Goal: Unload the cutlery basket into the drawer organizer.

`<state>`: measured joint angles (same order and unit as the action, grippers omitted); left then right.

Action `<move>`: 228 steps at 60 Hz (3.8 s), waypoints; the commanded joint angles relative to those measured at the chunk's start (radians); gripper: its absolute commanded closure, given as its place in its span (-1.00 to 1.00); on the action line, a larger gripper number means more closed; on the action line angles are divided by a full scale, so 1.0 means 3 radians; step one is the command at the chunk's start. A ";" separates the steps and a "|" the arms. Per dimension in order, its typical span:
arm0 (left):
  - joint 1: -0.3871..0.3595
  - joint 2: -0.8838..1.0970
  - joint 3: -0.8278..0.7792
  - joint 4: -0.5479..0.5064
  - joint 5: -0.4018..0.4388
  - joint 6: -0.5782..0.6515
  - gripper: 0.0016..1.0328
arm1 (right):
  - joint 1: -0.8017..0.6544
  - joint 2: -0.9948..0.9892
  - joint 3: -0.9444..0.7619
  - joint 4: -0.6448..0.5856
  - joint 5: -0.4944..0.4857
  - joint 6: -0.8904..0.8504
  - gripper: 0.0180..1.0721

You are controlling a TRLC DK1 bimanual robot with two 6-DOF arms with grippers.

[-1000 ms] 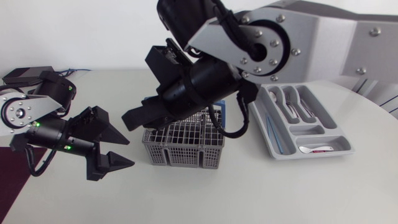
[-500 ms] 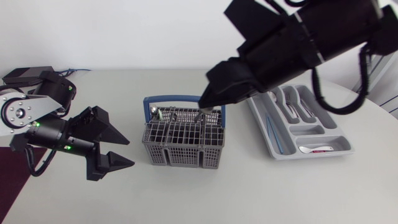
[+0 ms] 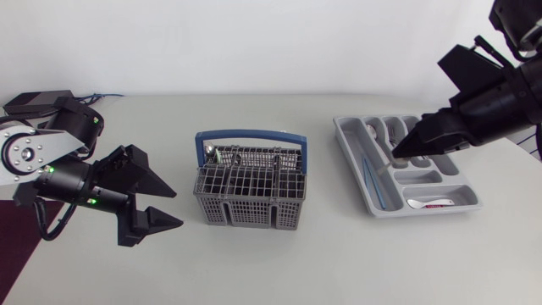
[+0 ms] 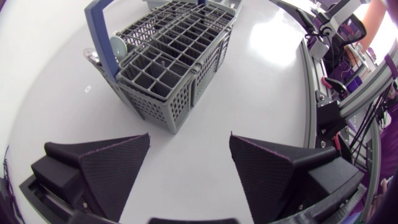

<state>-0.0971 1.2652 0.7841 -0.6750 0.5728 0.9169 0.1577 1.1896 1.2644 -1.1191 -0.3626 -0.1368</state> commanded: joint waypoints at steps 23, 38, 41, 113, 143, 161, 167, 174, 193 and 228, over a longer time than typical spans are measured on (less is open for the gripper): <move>-0.0039 -0.0019 -0.0113 -0.0087 0.0054 0.0012 -0.90 | -0.1308 0.0447 -0.0630 0.0591 0.0585 -0.0649 0.81; -0.0034 -0.0019 -0.0144 -0.0087 0.0054 0.0037 -0.90 | -0.1513 0.0918 -0.0753 0.1286 0.1009 -0.0679 0.81; -0.0029 -0.0019 -0.0134 -0.0087 0.0054 0.0037 -0.90 | -0.1513 0.0954 -0.0779 0.1388 0.1060 -0.0643 0.81; -0.0556 -0.0065 -0.0164 -0.0071 0.0049 -0.0275 -0.90 | 0.0042 0.0539 -0.0911 0.2058 0.0217 -0.0173 -0.39; -0.0694 -0.0127 -0.0042 0.0312 0.0213 -0.0740 -0.25 | 0.0952 0.0514 -0.1136 0.2575 -0.0024 -0.0101 0.54; -0.0679 0.0303 0.0163 0.0818 0.0213 -0.1129 0.69 | 0.1162 0.0734 -0.1229 0.2876 -0.0013 -0.0117 0.82; -0.0668 0.0313 0.0122 0.1059 0.0085 -0.1267 0.69 | 0.1249 0.0780 -0.1280 0.3019 0.0053 -0.0122 0.84; -0.0668 0.0349 0.0091 0.1202 -0.0069 -0.1318 0.69 | 0.1356 0.0836 -0.1305 0.3137 0.0176 -0.0127 0.84; -0.0643 0.0594 0.0025 0.1289 -0.0145 -0.1282 0.69 | 0.1387 0.1127 -0.1367 0.3326 0.0288 -0.0137 0.84; -0.0377 -0.0224 -0.0093 0.0624 -0.0140 -0.0955 0.11 | 0.1289 0.0023 -0.1617 0.2851 0.0258 -0.0112 0.83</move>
<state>-0.2241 1.2053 0.7956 -0.4564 0.5331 0.5823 0.5785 1.2175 0.8314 -0.2329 -0.2844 -0.1646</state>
